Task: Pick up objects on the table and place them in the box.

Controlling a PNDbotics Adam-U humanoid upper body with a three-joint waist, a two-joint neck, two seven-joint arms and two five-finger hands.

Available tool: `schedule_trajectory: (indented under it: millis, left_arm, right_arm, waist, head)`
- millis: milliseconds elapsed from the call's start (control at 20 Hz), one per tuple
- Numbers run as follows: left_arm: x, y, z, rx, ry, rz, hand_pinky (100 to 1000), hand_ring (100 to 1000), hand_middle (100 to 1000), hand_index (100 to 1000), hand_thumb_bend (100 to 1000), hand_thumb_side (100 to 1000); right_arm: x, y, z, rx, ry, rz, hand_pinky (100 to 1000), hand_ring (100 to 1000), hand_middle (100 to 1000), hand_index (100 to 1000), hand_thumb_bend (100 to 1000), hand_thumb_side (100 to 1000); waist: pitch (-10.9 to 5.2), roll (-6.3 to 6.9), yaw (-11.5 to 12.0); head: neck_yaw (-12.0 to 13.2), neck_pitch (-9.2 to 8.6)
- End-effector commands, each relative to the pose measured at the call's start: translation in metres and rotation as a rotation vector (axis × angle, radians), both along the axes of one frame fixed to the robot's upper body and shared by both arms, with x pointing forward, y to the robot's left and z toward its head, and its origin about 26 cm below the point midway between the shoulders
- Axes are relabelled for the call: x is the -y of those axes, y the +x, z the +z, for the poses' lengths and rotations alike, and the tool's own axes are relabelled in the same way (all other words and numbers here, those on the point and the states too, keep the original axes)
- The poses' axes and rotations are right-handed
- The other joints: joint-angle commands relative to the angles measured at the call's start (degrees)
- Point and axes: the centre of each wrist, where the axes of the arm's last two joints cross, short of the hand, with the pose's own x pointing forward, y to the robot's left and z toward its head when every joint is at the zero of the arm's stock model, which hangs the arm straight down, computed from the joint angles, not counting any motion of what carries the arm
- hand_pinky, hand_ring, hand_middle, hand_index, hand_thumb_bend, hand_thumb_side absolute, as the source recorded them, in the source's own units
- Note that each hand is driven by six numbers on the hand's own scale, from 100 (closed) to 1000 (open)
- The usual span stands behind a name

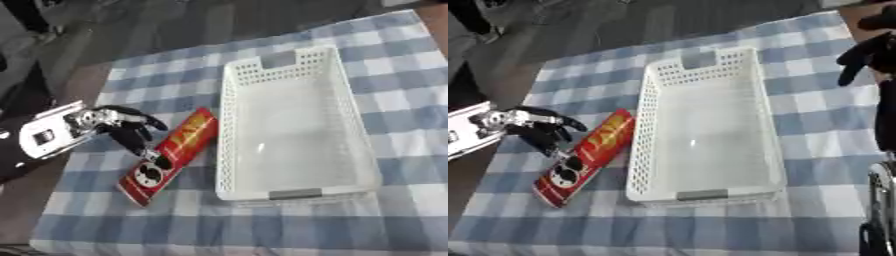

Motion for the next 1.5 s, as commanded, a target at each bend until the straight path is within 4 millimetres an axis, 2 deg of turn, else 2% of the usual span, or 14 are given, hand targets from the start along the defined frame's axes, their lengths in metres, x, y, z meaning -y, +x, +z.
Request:
schedule_trajectory:
  millis: [50,400,750,950,1200,1250,1400,1500]
  left_arm:
    - [-0.002,0.005,0.007,0.02,0.015,-0.001,895,903,1000,1000,922,605]
    - [0.03,0.02,-0.005,0.016,-0.033,-0.039,902,906,1000,1000,893,623]
    - [0.053,0.036,-0.019,-0.001,-0.071,-0.072,903,904,1000,1000,875,641]
    - [0.058,0.039,-0.028,-0.022,-0.085,-0.09,903,903,1000,1000,877,654]
    - [0.055,0.035,-0.035,-0.055,-0.078,-0.105,900,901,996,1000,888,654]
    - [0.053,0.034,-0.037,-0.059,-0.071,-0.105,895,896,991,1000,894,637]
    - [0.045,0.029,-0.042,-0.071,-0.045,-0.105,852,860,957,1000,984,459]
    - [0.04,0.026,-0.046,-0.079,-0.026,-0.11,845,856,954,1000,976,444]
  right_arm:
    - [-0.003,-0.003,0.007,0.025,0.012,0.012,313,483,649,781,100,1000]
    - [-0.003,-0.003,0.005,0.02,0.01,0.017,313,483,648,779,100,1000]
    - [-0.004,-0.004,0.005,0.015,0.017,0.023,314,483,648,776,100,1000]
    - [-0.006,-0.004,0.006,0.016,0.02,0.031,314,483,649,776,100,1000]
    - [-0.007,-0.005,0.008,0.022,0.023,0.041,315,483,649,775,100,1000]
    - [-0.008,-0.005,0.008,0.025,0.023,0.044,315,483,649,775,100,1000]
    - [-0.009,-0.004,0.011,0.034,0.025,0.05,316,483,648,774,100,1000]
    - [-0.009,-0.004,0.013,0.041,0.026,0.051,316,483,648,774,100,1000]
  waist:
    - [-0.46,-0.36,-0.1]
    - [-0.85,-0.36,-0.1]
    - [-1.16,-0.36,-0.3]
    - [-1.08,-0.36,-0.5]
    - [-0.91,-0.36,-1.0]
    - [-0.86,-0.36,-1.1]
    - [-0.66,-0.36,-1.3]
    - [-0.5,-0.36,-1.4]
  head:
    - [0.3,-0.21]
    - [0.3,-0.21]
    - [0.3,-0.21]
    - [0.3,-0.21]
    - [0.3,-0.21]
    - [0.4,-0.21]
    - [0.3,-0.21]
    - [0.2,-0.21]
